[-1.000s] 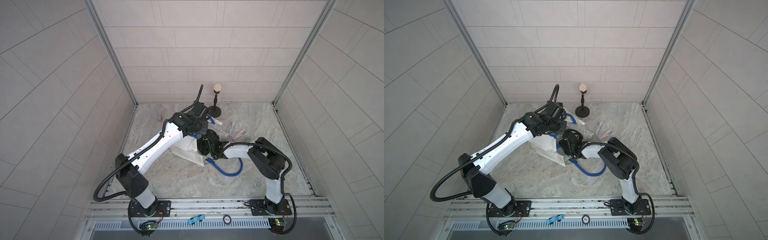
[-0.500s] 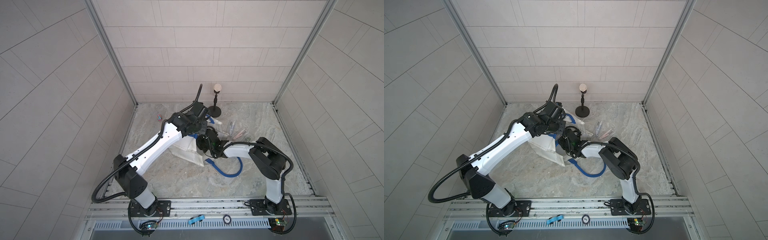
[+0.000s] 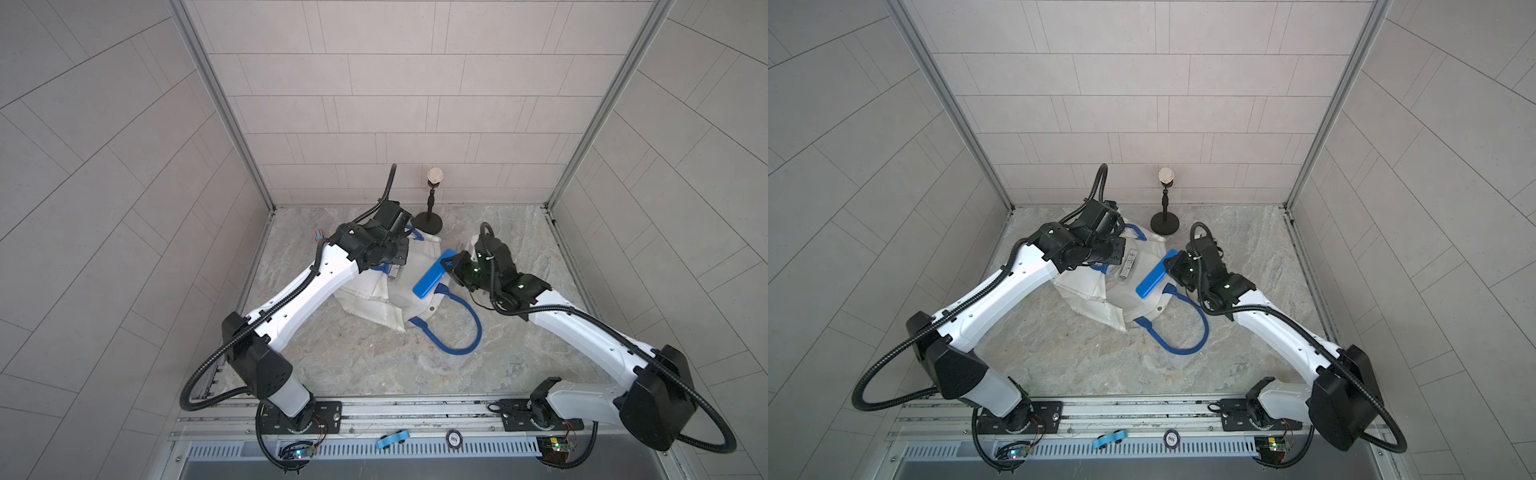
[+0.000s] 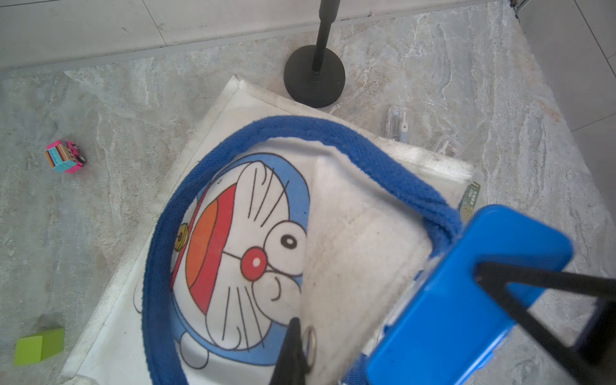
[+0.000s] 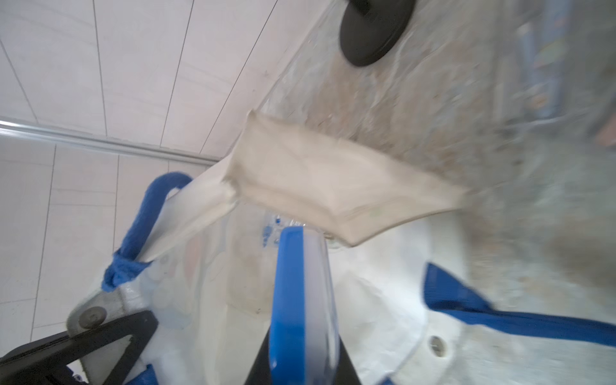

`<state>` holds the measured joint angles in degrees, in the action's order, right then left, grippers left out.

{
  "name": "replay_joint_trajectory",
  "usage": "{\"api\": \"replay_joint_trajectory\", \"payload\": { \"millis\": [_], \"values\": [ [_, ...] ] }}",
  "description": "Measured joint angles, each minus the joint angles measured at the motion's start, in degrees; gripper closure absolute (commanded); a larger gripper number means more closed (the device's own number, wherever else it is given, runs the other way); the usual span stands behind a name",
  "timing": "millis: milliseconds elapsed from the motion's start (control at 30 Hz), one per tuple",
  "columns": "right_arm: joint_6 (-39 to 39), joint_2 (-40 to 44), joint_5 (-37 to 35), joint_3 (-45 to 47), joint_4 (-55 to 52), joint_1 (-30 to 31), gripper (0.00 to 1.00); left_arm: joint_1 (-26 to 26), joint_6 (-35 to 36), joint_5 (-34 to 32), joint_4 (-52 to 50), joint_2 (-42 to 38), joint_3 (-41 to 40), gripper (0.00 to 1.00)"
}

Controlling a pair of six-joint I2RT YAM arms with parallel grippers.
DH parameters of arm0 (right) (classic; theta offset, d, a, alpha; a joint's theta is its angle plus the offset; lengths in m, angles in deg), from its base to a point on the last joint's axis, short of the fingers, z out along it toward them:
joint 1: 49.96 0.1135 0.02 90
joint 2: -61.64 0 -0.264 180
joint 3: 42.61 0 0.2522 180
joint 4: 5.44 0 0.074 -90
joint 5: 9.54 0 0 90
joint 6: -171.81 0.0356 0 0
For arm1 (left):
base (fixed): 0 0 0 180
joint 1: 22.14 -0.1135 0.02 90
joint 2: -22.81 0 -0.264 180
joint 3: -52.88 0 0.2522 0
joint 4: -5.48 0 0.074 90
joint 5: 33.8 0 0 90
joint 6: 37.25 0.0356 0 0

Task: Take out the compass set from the canvas bag
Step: Pick up the compass set from the canvas bag, then place the compass set at the center of the board.

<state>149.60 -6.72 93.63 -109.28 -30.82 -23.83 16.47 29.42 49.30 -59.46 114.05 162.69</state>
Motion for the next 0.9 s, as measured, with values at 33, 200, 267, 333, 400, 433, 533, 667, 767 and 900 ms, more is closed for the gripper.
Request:
{"api": "replay_joint_trajectory", "payload": {
  "millis": [33,200,267,333,400,433,533,667,767,900],
  "values": [
    [-1.7,1.9,1.3,0.7,-2.1,-3.0,0.98,-0.1,0.0,0.0,0.0,0.0,0.0,1.00],
    [-11.8,8.0,8.3,1.7,-12.0,-20.3,0.97,-0.7,0.5,0.1,0.0,-0.1,0.0,1.00],
    [-15.6,7.1,10.7,1.1,-14.9,-26.2,0.97,-0.8,0.7,0.2,0.0,-0.1,0.0,1.00],
    [-18.7,3.8,12.4,0.2,-16.6,-29.9,0.97,-0.9,0.9,0.2,0.0,-0.2,0.0,1.00],
    [-21.5,-2.0,13.9,-1.5,-17.7,-31.7,0.97,-1.0,1.1,0.4,0.0,-0.3,0.0,1.00],
    [-22.7,-5.2,14.6,-2.8,-18.5,-32.3,0.97,-1.1,1.2,0.4,0.0,-0.4,0.0,1.00],
    [-26.9,-15.6,16.4,-8.3,-21.0,-34.1,0.97,-1.2,1.3,0.7,0.0,-0.4,0.0,1.00],
    [-32.0,-24.4,18.9,-14.4,-23.9,-37.7,0.96,-1.2,1.3,0.7,0.2,-0.4,0.0,1.00],
    [-35.6,-25.5,18.6,-15.4,-27.0,-40.0,0.95,-1.2,1.3,0.9,0.4,-0.4,0.0,1.00],
    [-39.1,-25.5,17.3,-14.6,-29.9,-41.6,0.95,-1.2,1.3,1.1,0.4,-0.4,-0.1,1.00]
  ]
}}
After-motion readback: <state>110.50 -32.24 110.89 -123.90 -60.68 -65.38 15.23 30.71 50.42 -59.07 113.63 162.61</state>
